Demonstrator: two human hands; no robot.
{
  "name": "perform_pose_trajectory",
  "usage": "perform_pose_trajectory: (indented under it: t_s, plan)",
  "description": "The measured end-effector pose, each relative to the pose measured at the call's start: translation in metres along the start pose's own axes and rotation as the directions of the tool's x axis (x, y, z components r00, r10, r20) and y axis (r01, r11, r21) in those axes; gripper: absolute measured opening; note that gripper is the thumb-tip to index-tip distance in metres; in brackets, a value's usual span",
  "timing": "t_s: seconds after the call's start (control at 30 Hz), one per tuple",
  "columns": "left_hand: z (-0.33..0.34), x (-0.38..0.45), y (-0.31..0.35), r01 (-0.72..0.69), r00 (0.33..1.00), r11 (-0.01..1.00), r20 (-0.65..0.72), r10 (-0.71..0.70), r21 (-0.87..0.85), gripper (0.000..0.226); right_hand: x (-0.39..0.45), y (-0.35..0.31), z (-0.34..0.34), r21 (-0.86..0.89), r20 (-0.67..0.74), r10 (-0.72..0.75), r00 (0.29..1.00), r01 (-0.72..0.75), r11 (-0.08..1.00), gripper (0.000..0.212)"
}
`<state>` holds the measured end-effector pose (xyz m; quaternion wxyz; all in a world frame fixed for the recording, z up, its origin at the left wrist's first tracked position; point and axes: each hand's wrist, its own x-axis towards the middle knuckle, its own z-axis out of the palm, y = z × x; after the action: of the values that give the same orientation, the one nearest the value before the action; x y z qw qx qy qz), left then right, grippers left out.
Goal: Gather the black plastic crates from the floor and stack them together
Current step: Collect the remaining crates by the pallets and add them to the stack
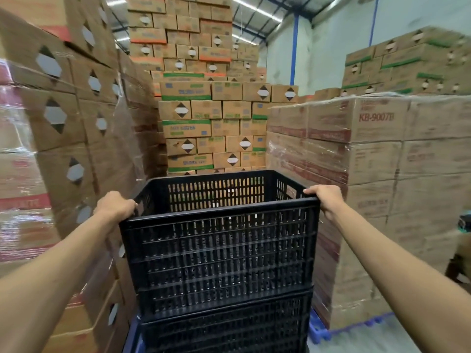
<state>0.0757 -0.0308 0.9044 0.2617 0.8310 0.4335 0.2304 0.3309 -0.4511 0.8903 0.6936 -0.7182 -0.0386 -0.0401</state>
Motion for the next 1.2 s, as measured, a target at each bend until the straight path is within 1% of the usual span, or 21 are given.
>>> perform_pose_trajectory:
  t_s: [0.1,0.2,0.3,0.33,0.37,0.4,0.43,0.47,0.5,0.53,0.57,0.6,0.63,0.67,0.7,0.77,0.83,0.9,0.93,1.07,1.2]
  plan:
    - [0.005,0.004,0.0,0.006,1.0,1.0,-0.003,-0.006,-0.005,0.029,0.006,0.004,0.001,-0.042,0.037,-0.051,0.998,0.053,0.998,0.017]
    - [0.008,-0.002,0.0,0.015,1.0,1.0,0.001,-0.015,0.011,0.029,0.005,0.006,-0.002,-0.114,0.041,-0.053,0.998,0.058,0.992,0.017]
    - [0.001,-0.017,0.001,0.057,0.998,0.997,-0.042,-0.054,0.058,0.031,0.001,0.002,-0.004,-0.207,0.103,-0.027,0.994,0.048,0.977,0.003]
    - [-0.002,-0.022,0.003,0.072,0.994,0.994,-0.085,-0.065,0.087,0.033,0.001,-0.001,-0.006,-0.256,0.119,-0.051,0.992,0.081,0.963,0.012]
    - [-0.004,-0.027,0.006,0.073,0.99,0.991,-0.126,-0.058,0.113,0.036,0.0,-0.005,-0.008,-0.33,0.118,-0.119,0.986,0.152,0.932,0.023]
    - [-0.005,-0.03,0.01,0.036,0.99,0.992,-0.139,-0.019,0.123,0.038,-0.003,-0.009,-0.009,-0.405,0.108,-0.231,0.967,0.255,0.878,0.028]
    - [-0.004,-0.032,0.015,-0.041,0.992,0.991,-0.114,0.055,0.124,0.04,-0.008,-0.015,-0.009,-0.461,0.114,-0.354,0.928,0.365,0.809,0.029]
    - [-0.001,-0.032,0.02,-0.137,0.989,0.982,-0.043,0.144,0.128,0.043,-0.015,-0.022,-0.005,-0.476,0.158,-0.449,0.88,0.466,0.746,0.029]
    - [0.002,-0.033,0.025,-0.215,0.977,0.965,0.049,0.21,0.15,0.05,-0.022,-0.027,0.0,-0.496,0.228,-0.494,0.839,0.536,0.683,0.034]
    - [0.004,-0.036,0.028,-0.255,0.964,0.95,0.128,0.234,0.182,0.06,-0.028,-0.032,0.006,-0.542,0.312,-0.481,0.819,0.57,0.617,0.047]
    - [0.004,-0.039,0.03,-0.269,0.956,0.939,0.174,0.235,0.212,0.071,-0.034,-0.036,0.012,-0.621,0.388,-0.418,0.821,0.568,0.54,0.066]
    - [0.005,-0.041,0.03,-0.277,0.953,0.935,0.188,0.238,0.222,0.083,-0.037,-0.036,0.016,-0.707,0.431,-0.317,0.845,0.535,0.463,0.085]
    - [0.004,-0.042,0.029,-0.289,0.951,0.933,0.173,0.255,0.214,0.093,-0.036,-0.036,0.019,-0.781,0.436,-0.203,0.877,0.481,0.398,0.099]
    - [0.005,-0.042,0.025,-0.3,0.95,0.932,0.146,0.274,0.204,0.099,-0.036,-0.033,0.021,-0.827,0.42,-0.101,0.902,0.426,0.367,0.107]
    - [0.006,-0.042,0.02,-0.312,0.949,0.928,0.101,0.297,0.203,0.1,-0.036,-0.031,0.021,-0.847,0.395,-0.052,0.917,0.385,0.365,0.113]
    - [0.006,-0.04,0.014,-0.303,0.952,0.929,0.011,0.307,0.211,0.083,-0.037,-0.027,0.025,-0.863,0.34,-0.092,0.936,0.349,0.366,0.119]
    - [0.006,-0.033,0.012,-0.268,0.963,0.933,0.038,0.266,0.239,0.066,-0.037,-0.022,0.03,-0.88,0.304,-0.159,0.939,0.341,0.332,0.119]
    - [0.006,-0.029,0.012,-0.232,0.972,0.933,0.107,0.21,0.274,0.06,-0.035,-0.018,0.031,-0.887,0.296,-0.186,0.937,0.341,0.31,0.112]
    - [0.007,-0.028,0.013,-0.221,0.974,0.932,0.114,0.196,0.287,0.059,-0.033,-0.017,0.031,-0.884,0.3,-0.191,0.935,0.347,0.312,0.107]
    - [0.009,-0.032,0.014,-0.19,0.982,0.929,0.079,0.173,0.317,0.054,-0.029,-0.013,0.03,-0.882,0.275,-0.251,0.928,0.347,0.319,0.087]
    - [0.009,-0.04,0.014,-0.194,0.98,0.935,0.015,0.199,0.297,0.048,-0.029,-0.009,0.029,-0.88,0.255,-0.283,0.925,0.343,0.328,0.075]
